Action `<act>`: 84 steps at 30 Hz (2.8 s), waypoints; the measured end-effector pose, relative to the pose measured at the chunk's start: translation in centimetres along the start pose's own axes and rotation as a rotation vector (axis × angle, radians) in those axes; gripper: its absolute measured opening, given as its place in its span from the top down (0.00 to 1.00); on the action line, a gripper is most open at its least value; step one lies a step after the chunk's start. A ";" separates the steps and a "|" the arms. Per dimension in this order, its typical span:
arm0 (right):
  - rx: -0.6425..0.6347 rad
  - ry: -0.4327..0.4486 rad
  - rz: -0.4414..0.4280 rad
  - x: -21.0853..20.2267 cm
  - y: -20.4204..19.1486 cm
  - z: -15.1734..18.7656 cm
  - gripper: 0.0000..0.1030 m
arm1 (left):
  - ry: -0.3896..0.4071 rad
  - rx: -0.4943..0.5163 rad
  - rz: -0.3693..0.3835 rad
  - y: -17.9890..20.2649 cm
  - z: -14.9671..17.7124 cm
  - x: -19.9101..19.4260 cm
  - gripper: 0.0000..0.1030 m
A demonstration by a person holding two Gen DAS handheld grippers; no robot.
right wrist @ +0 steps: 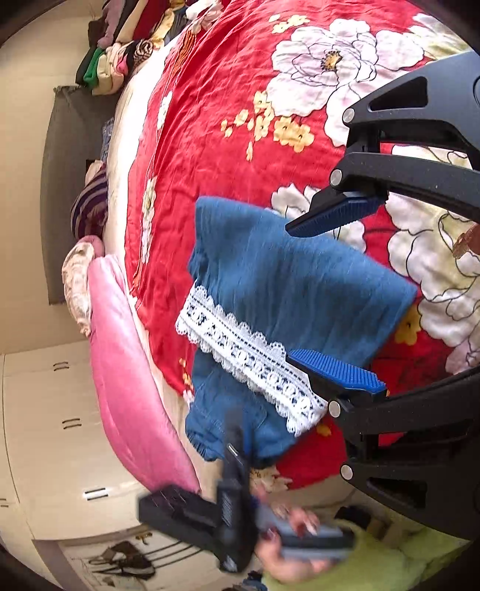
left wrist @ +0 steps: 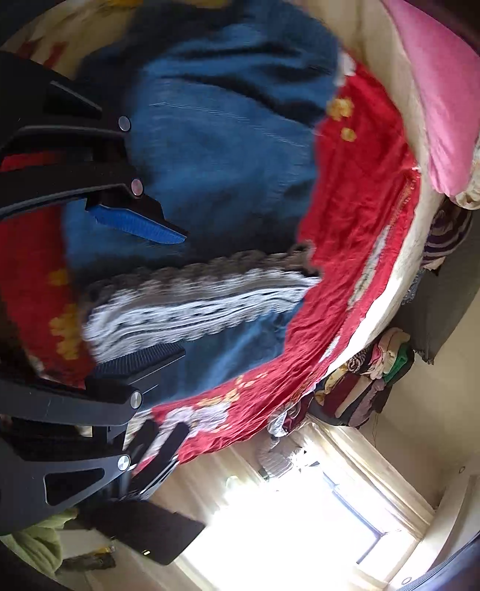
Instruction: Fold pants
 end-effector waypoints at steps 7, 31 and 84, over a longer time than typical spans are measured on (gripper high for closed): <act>-0.053 -0.001 -0.026 0.6 -1.5 0.3 0.45 | -0.076 -0.028 0.008 0.4 4.5 0.9 0.46; -0.104 -0.178 -0.019 4.3 -2.2 4.7 0.41 | -0.045 0.123 -0.202 -0.2 4.1 1.2 0.76; -0.219 -0.133 -0.268 9.3 -13.1 -11.8 0.09 | 0.150 -0.040 -0.292 -8.5 0.9 -8.5 0.22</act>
Point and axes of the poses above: each gripper's, at about its wrist camera, not at the fingertips, and x roughly the way its jaws point, y to its right, z to its underside, the point moved 10 cm from there along x, roughly the way its jaws point, and after that the axes turned 5 degrees about -x, right-handed, at the moved point
